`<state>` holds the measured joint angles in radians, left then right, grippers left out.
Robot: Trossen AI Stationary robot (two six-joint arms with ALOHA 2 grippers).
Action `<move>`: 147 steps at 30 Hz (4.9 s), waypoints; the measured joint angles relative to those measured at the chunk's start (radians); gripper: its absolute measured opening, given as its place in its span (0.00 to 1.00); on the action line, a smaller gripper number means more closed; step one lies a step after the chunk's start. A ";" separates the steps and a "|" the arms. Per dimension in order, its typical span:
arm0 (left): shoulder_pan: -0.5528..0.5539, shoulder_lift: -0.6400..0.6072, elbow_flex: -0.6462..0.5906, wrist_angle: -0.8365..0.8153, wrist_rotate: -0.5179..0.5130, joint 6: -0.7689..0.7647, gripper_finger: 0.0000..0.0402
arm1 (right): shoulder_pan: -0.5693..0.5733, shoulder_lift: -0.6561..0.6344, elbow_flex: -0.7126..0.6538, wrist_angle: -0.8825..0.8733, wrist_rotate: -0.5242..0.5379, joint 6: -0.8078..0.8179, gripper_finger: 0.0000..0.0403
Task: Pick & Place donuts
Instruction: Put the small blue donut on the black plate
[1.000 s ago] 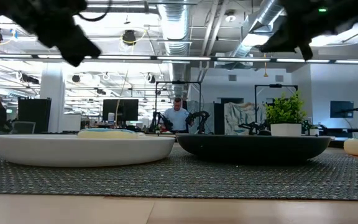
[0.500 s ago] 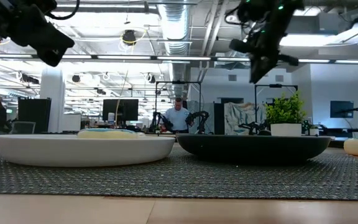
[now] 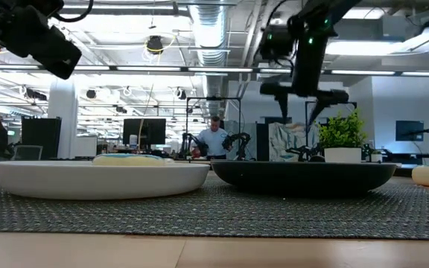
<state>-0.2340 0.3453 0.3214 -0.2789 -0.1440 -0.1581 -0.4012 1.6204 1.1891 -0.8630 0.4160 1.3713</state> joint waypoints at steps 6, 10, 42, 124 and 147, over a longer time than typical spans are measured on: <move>0.000 -0.001 0.000 -0.004 0.037 0.045 0.00 | -0.023 0.093 -0.001 -0.045 0.035 0.157 0.72; 0.000 -0.001 0.000 -0.004 0.044 0.069 0.00 | -0.035 0.153 -0.001 -0.043 0.023 0.260 0.73; 0.000 -0.001 0.000 -0.077 0.077 0.022 0.00 | -0.142 0.294 -0.072 0.111 -0.029 0.276 0.73; 0.000 0.001 0.001 -0.127 -0.002 -0.095 0.00 | 0.686 0.387 0.118 0.404 -0.284 -1.051 0.51; 0.000 0.001 0.001 -0.107 -0.002 -0.063 0.00 | 0.656 0.380 0.182 0.286 -0.290 -0.952 0.52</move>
<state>-0.2341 0.3462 0.3224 -0.3862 -0.1455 -0.2207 0.2543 2.0006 1.3706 -0.5775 0.1261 0.4194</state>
